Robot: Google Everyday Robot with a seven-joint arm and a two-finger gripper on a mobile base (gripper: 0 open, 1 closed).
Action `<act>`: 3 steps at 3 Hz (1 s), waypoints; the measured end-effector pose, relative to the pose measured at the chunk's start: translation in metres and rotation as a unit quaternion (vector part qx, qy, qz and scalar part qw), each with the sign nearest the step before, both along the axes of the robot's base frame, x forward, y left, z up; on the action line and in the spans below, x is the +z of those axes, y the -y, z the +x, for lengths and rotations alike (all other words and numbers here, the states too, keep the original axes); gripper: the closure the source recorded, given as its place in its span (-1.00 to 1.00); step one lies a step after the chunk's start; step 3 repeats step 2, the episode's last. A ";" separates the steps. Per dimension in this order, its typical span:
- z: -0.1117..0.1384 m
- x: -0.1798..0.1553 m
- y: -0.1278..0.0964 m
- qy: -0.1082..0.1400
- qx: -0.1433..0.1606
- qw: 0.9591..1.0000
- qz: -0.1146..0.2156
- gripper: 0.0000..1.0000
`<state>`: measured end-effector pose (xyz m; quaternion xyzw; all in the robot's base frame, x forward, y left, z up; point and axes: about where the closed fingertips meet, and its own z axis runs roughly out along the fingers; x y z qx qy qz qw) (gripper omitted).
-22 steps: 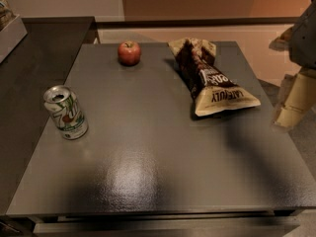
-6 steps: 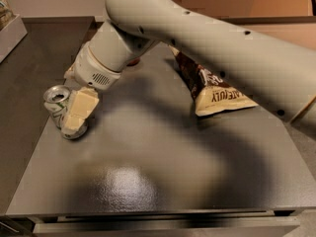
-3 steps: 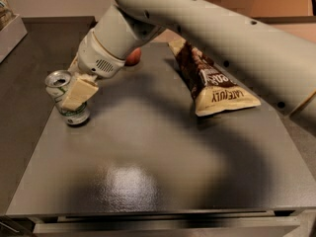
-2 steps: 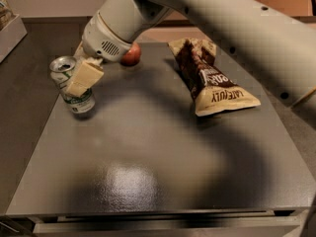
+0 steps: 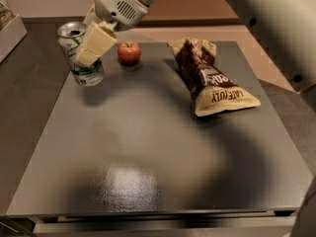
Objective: Pick 7up can
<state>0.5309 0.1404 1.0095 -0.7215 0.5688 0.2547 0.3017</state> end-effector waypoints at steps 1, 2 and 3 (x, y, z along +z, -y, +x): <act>0.000 0.041 0.017 0.028 0.009 0.999 0.022 1.00; 0.000 0.041 0.017 0.028 0.009 0.999 0.022 1.00; 0.000 0.041 0.017 0.028 0.009 0.999 0.022 1.00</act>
Offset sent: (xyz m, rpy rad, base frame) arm 0.0004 -0.0292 0.0600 0.0640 -0.0826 0.0196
